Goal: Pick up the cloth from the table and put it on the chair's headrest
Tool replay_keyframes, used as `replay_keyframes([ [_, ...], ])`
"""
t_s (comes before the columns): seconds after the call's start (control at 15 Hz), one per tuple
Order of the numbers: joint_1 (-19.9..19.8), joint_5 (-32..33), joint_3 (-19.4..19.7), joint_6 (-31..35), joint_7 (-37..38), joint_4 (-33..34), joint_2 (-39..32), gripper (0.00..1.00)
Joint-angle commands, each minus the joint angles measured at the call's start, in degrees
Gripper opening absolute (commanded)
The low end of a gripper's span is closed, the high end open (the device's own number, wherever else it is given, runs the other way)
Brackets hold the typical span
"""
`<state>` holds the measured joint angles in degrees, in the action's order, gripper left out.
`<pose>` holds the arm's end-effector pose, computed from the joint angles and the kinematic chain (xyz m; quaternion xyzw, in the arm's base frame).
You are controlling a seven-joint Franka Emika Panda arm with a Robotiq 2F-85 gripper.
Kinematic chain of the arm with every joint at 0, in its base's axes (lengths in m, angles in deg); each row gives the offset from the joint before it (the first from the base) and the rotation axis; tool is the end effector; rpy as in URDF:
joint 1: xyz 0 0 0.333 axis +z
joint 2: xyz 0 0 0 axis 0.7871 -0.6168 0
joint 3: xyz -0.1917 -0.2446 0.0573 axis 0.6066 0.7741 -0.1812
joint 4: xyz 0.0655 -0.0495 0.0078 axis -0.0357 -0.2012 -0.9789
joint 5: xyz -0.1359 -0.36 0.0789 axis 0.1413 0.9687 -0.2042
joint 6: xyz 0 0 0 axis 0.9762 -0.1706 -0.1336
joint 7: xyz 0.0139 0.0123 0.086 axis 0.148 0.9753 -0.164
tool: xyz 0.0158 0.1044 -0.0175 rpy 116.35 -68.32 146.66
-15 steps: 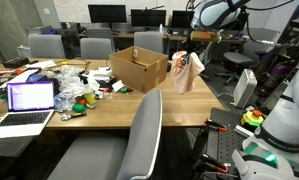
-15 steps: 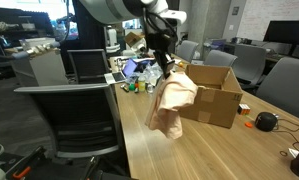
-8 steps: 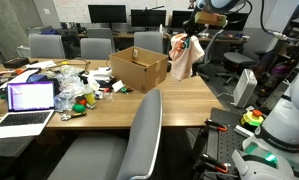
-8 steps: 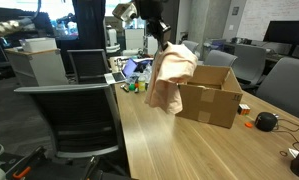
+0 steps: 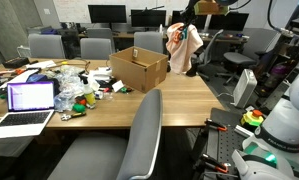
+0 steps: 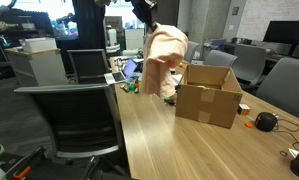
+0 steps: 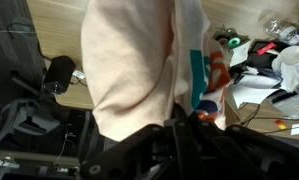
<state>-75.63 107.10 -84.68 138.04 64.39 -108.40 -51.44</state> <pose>0.4070 -0.1772 0.5534 0.8749 -0.3692 0.2788 0.1435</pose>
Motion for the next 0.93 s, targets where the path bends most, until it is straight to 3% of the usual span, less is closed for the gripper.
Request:
replay_keyframes([
  [0.0,-0.38,4.04,-3.78,-3.19,1.00,2.59,1.78,0.01],
  [0.27,0.53,7.45,-6.27,-5.75,0.45,4.82,1.47,0.01],
  [0.87,10.19,1.21,-3.42,-9.31,-16.62,5.60,1.77,0.01],
])
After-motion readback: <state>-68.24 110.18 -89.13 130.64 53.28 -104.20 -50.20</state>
